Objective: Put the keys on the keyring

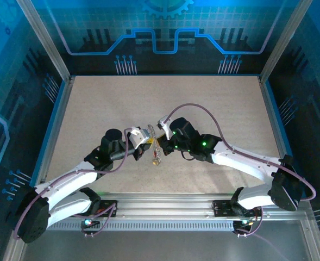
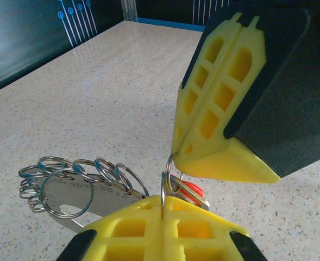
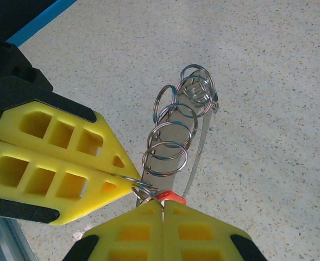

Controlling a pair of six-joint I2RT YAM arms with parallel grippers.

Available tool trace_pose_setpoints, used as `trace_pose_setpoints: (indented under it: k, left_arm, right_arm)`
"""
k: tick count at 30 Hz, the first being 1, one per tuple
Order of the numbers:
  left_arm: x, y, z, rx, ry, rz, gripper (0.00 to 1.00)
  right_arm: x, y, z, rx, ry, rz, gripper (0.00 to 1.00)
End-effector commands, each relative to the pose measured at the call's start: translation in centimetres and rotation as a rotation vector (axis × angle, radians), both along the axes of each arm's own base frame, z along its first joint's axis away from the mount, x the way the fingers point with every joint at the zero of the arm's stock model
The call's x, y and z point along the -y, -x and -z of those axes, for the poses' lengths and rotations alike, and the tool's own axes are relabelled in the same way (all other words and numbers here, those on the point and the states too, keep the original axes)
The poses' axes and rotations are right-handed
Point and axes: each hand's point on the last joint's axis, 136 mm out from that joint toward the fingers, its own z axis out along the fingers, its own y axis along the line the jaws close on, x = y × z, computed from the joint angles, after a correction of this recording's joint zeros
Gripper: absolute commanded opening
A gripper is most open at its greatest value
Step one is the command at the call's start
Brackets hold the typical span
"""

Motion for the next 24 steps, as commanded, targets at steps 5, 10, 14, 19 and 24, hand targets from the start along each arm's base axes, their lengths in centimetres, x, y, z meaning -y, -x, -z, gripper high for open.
trace_pose_setpoints:
  k: [5, 10, 14, 19, 24]
  left_arm:
    - [0.5, 0.1, -3.0, 0.086, 0.067, 0.017, 0.00]
    - [0.5, 0.2, -3.3, 0.102, 0.087, 0.020, 0.00]
    - [0.5, 0.2, -3.3, 0.103, 0.099, 0.020, 0.00]
    - [0.4, 0.2, -3.2, 0.100, 0.109, 0.010, 0.00]
    - [-0.5, -0.5, -2.8, 0.084, 0.076, -0.057, 0.00]
  right_arm:
    - [1.7, -0.3, 0.4, -0.028, 0.008, 0.060, 0.00]
    - [2.0, -0.3, 0.7, -0.042, 0.000, 0.069, 0.00]
    - [2.1, -0.2, 0.5, -0.045, -0.012, 0.064, 0.00]
    - [2.6, -0.2, 0.1, -0.028, -0.017, 0.070, 0.00]
    - [5.7, -0.3, 1.5, -0.061, 0.039, 0.124, 0.00]
